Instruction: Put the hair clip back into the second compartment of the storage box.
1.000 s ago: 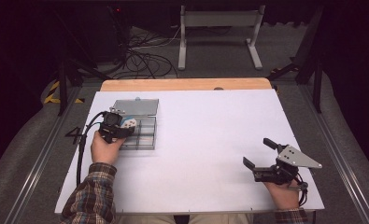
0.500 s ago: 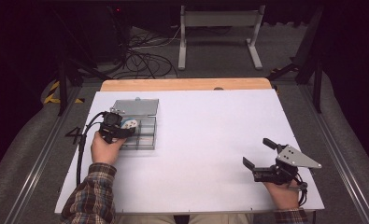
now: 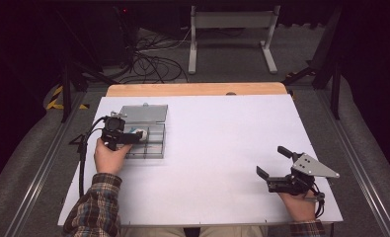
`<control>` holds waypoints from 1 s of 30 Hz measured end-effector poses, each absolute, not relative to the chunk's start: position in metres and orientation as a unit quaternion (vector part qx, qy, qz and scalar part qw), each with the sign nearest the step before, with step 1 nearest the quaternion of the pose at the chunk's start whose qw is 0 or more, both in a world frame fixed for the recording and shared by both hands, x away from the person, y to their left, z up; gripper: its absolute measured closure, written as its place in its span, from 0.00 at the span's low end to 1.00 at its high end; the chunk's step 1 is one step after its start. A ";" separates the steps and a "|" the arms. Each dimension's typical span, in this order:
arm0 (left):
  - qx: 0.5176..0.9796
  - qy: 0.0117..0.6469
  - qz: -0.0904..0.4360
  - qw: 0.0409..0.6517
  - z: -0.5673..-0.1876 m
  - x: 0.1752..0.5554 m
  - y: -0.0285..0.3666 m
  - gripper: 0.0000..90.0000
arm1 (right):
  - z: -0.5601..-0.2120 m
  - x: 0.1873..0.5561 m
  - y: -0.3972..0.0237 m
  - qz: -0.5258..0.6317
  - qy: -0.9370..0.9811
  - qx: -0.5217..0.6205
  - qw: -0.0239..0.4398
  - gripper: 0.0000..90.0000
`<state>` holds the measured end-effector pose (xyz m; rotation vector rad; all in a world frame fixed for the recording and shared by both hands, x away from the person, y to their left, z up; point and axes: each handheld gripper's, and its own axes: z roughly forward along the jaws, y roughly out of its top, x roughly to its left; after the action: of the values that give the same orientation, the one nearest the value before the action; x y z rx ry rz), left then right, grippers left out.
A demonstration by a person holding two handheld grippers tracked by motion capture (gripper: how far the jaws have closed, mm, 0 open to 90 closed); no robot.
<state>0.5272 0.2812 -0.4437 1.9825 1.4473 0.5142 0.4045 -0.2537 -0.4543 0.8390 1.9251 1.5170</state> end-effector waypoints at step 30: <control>0.783 0.505 0.195 0.307 -0.444 0.519 0.281 0.99 | -0.455 0.405 -0.253 0.563 0.715 0.312 0.272 0.00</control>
<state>0.5190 0.2812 -0.4437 2.0698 1.3363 0.5161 0.4049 -0.2534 -0.4548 0.8400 1.9265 1.5160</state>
